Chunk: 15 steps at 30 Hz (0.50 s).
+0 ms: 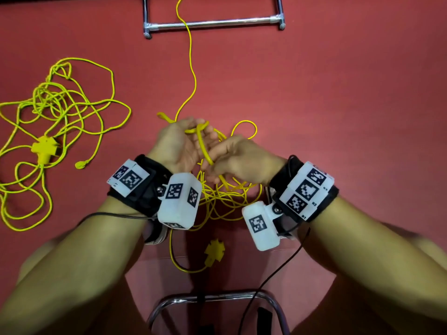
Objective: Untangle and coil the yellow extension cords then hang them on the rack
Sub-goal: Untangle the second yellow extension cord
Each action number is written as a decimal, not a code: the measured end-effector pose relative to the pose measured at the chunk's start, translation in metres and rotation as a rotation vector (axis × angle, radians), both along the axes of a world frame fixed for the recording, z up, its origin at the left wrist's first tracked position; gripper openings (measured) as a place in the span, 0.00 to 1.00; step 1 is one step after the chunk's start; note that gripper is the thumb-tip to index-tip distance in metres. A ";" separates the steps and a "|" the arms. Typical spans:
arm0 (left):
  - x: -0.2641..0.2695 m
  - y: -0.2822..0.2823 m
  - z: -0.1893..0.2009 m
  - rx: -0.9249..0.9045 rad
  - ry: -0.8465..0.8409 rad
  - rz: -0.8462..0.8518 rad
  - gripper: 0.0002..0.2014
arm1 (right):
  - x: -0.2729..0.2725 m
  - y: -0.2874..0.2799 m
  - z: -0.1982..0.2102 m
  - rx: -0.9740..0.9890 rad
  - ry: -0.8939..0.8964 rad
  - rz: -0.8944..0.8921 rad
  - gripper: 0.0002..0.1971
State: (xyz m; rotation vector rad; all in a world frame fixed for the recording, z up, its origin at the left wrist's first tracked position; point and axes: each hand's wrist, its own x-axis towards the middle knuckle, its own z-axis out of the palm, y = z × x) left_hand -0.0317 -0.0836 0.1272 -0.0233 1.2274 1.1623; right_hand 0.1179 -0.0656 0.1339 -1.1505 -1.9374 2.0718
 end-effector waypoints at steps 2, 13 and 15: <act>0.002 -0.001 0.001 0.055 0.043 -0.038 0.10 | -0.001 0.000 -0.002 0.062 -0.108 0.047 0.09; 0.001 -0.002 0.000 0.048 0.335 -0.186 0.10 | -0.005 0.015 -0.011 -0.004 0.079 -0.700 0.18; -0.007 0.001 0.000 0.041 0.264 -0.041 0.09 | 0.000 0.027 -0.010 0.053 0.118 -0.837 0.19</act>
